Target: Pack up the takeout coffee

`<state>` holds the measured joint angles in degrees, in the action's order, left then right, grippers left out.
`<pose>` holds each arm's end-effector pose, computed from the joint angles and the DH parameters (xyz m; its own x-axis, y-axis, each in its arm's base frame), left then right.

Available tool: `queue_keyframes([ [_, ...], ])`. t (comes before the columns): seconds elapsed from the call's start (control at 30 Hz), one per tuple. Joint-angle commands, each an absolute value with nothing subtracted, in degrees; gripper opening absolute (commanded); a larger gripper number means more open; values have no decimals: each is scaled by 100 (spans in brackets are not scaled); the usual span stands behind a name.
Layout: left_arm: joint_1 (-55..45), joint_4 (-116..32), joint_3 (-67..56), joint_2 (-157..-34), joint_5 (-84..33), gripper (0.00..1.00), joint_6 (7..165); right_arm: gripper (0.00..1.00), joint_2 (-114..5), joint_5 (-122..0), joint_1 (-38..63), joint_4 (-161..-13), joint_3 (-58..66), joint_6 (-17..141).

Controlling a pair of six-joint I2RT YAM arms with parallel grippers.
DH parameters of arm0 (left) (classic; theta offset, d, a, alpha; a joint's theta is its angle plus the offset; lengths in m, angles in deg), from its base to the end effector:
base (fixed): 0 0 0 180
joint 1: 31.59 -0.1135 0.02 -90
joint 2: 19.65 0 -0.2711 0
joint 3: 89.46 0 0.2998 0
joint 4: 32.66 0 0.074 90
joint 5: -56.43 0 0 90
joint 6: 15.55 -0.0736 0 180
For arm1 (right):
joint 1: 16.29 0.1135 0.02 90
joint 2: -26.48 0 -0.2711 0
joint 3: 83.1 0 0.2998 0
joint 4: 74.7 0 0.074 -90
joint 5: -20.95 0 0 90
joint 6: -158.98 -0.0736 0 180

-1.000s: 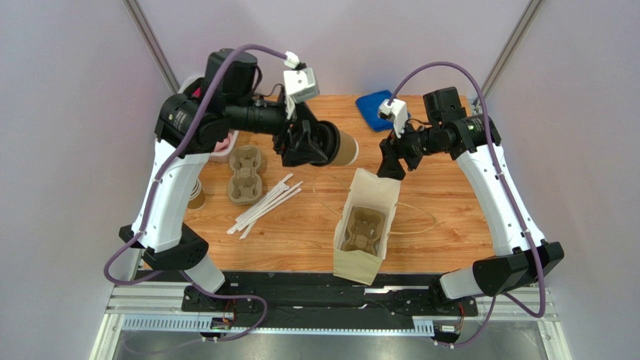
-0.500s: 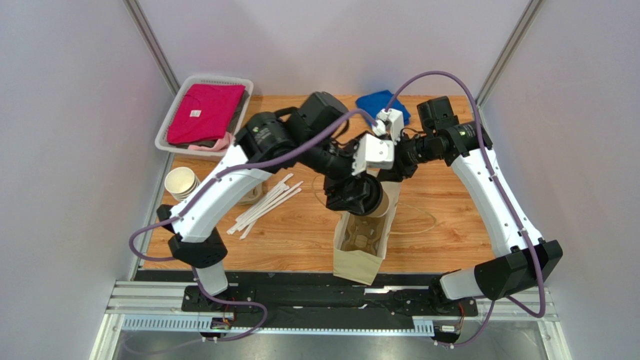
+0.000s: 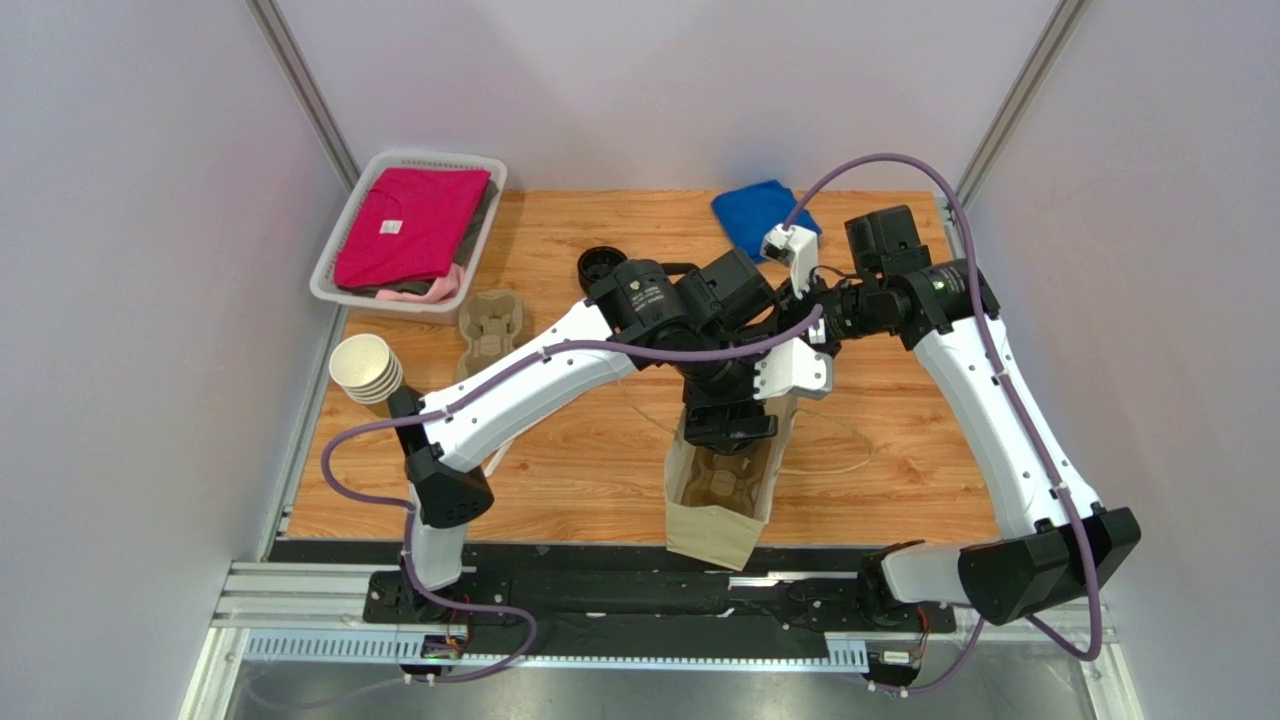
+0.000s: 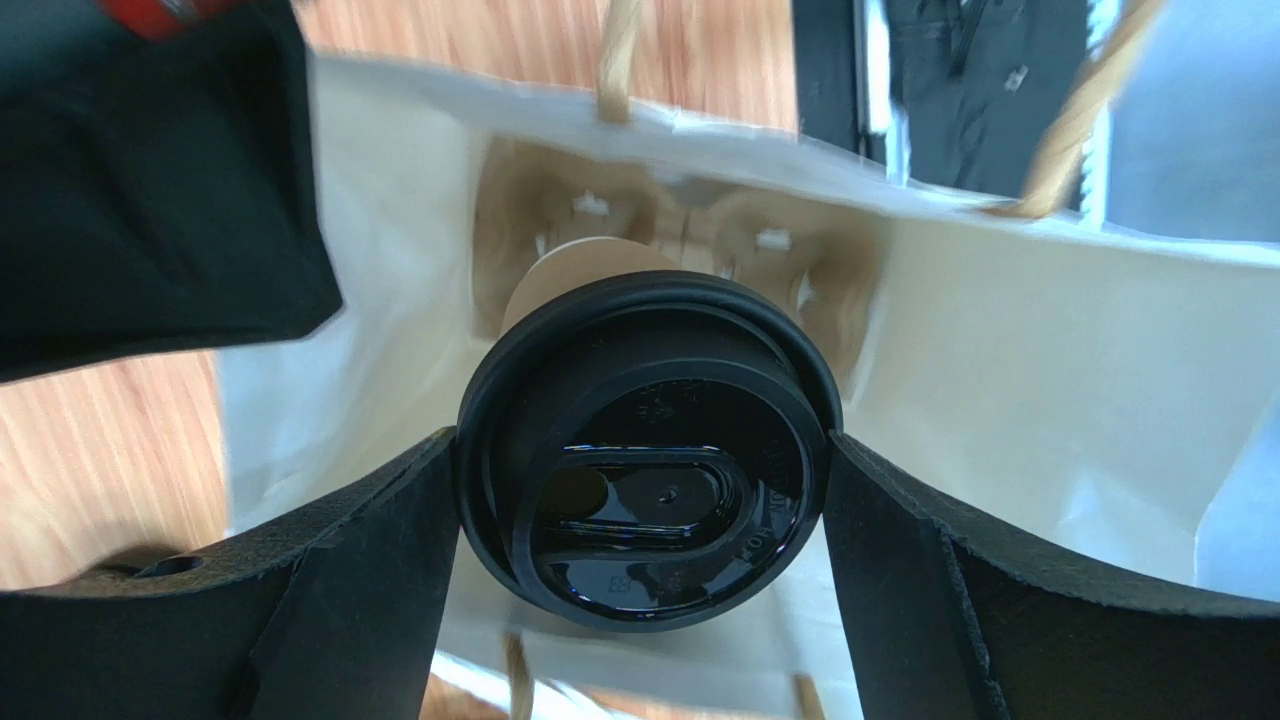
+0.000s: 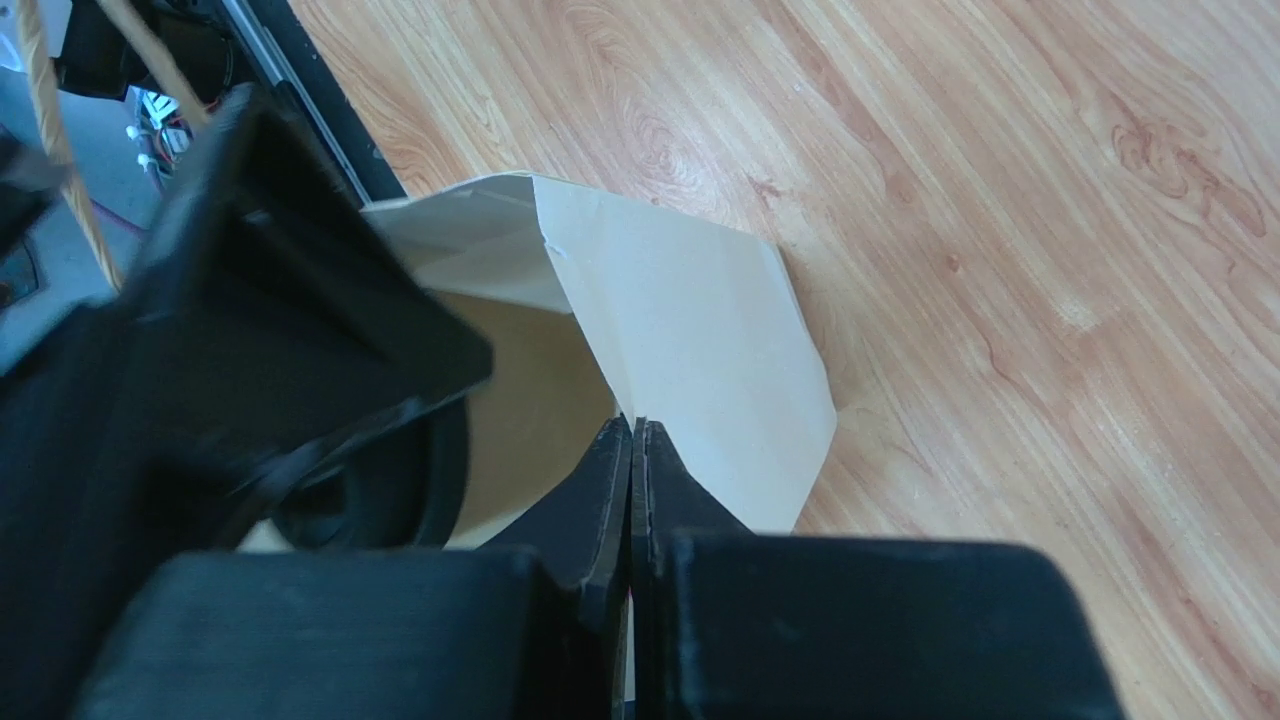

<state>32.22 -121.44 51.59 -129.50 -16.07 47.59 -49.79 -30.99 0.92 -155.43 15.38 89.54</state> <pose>0.1769 -0.4098 0.4021 0.0864 0.8006 -0.5930 0.9953 -0.0958 0.0158 0.2752 0.1327 0.3776 -0.5729 -0.4669 -0.6736 -0.7921 0.5264 0.3089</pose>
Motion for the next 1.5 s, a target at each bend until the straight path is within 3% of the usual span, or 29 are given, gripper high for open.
queue_keyframes([
  [0.0,3231,-12191,4690,-12891,-1977,27,4430,0,-4753,-3011,94,-15699,1396,8779],
  [0.1,3160,-11918,4136,-12627,-2153,27,4263,0,-4551,-3117,-20,-15945,1177,8770],
  [0.43,2774,-12076,4161,-12302,-1705,26,4105,0,-3488,-2661,-346,-16587,579,8471],
  [0.63,2774,-12145,4407,-12389,-1441,25,4008,0,-3556,-2712,-354,-16561,772,8084],
  [0.73,2765,-12234,4565,-12468,-1379,25,3991,22,-3854,-2765,-372,-16788,1009,8294],
  [0.77,2773,-12243,4505,-12442,-1362,25,3964,48,-3899,-2765,-424,-16824,1070,8313],
  [0.87,2774,-12190,4198,-12328,-1353,24,3938,74,-3961,-2844,-486,-16694,1378,8296],
  [1.07,2747,-11847,3643,-12100,-1415,23,3999,82,-4163,-3020,-478,-15868,1659,8356],
  [1.47,2589,-11601,3564,-12073,-1151,23,4245,83,-5147,-2616,-249,-14848,2090,9157],
])
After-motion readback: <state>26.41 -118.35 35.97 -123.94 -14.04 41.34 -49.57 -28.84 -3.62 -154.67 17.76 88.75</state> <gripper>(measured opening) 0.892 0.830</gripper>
